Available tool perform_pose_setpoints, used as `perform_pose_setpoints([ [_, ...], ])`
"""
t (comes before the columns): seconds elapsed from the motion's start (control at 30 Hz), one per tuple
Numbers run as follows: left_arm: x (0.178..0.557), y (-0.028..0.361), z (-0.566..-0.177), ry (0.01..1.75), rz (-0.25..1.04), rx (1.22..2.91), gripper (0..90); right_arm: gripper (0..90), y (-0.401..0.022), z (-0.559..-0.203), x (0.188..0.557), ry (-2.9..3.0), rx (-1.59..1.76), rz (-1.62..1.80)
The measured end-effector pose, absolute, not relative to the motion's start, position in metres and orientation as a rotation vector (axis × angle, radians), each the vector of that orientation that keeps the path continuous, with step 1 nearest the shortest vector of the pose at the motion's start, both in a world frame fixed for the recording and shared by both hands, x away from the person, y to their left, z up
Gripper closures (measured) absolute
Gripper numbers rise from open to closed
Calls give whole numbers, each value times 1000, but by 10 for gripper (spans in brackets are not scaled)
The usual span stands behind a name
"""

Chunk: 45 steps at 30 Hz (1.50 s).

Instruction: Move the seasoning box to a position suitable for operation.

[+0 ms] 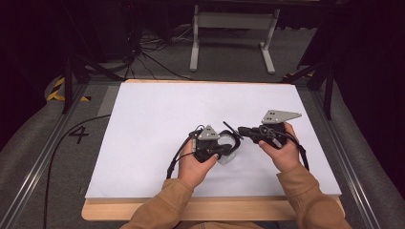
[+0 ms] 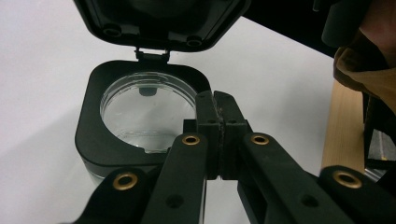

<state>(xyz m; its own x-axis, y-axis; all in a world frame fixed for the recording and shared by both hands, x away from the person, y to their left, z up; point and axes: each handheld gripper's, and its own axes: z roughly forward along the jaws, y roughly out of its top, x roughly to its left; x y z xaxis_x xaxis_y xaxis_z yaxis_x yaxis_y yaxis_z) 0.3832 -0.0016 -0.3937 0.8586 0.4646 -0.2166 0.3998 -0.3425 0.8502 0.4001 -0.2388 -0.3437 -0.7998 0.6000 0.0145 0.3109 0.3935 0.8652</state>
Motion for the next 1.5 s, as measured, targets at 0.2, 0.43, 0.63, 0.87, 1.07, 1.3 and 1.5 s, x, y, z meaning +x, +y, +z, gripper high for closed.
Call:
perform_pose_setpoints([
  [0.2,381,11,-383,642,48,1972,900,900,-235,-348,400,2391,786,1354],
  [0.43,387,52,-368,744,129,1943,900,900,-231,-350,398,2415,778,1337],
  [0.63,397,84,-364,850,149,1884,899,900,-225,-357,397,2460,768,1316],
  [0.87,404,86,-368,867,144,1896,897,900,-219,-367,397,2510,761,1271],
  [1.07,408,76,-373,857,132,1920,897,900,-223,-363,392,2489,761,1283],
  [1.3,424,64,-388,873,90,1965,898,900,-251,-354,384,2439,861,1279],
  [1.5,438,52,-395,856,75,2052,898,900,-284,-350,378,2363,970,1245],
])
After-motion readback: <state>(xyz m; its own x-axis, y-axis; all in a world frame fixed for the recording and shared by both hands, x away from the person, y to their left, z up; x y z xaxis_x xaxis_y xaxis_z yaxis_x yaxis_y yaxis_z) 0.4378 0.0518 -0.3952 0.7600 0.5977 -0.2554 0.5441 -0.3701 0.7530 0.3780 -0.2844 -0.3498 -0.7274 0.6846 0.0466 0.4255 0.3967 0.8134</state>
